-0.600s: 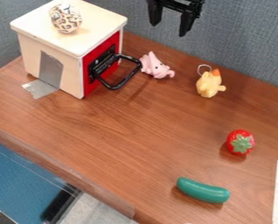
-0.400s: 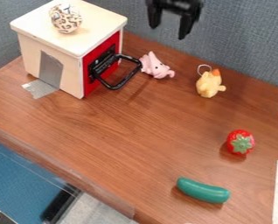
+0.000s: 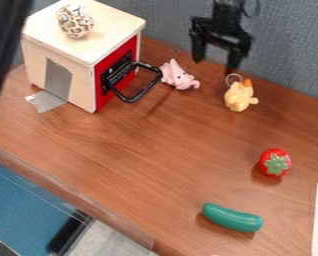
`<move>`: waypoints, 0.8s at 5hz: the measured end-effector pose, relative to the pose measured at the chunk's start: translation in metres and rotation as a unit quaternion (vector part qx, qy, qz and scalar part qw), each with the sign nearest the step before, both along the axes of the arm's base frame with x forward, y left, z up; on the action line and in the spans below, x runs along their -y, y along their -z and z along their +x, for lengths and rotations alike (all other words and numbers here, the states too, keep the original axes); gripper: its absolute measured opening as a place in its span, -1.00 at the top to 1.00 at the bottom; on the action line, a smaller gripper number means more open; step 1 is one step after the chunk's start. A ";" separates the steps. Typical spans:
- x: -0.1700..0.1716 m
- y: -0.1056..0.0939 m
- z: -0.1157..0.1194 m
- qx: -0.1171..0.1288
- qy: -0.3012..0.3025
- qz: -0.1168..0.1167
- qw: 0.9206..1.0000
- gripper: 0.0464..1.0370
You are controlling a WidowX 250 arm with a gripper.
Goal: Put the yellow doll at the centre of the table
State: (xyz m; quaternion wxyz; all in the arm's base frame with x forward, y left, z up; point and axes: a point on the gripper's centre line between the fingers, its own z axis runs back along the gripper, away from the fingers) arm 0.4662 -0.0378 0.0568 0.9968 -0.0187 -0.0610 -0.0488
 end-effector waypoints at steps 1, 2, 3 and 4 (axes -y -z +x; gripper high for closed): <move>0.017 0.019 0.008 -0.014 0.014 0.001 1.000 -0.93; 0.032 0.040 0.009 -0.046 0.035 0.010 0.998 -0.93; 0.032 0.055 0.004 -0.068 0.028 0.012 0.997 -0.84; 0.032 0.059 0.003 -0.069 0.024 0.011 0.997 -0.52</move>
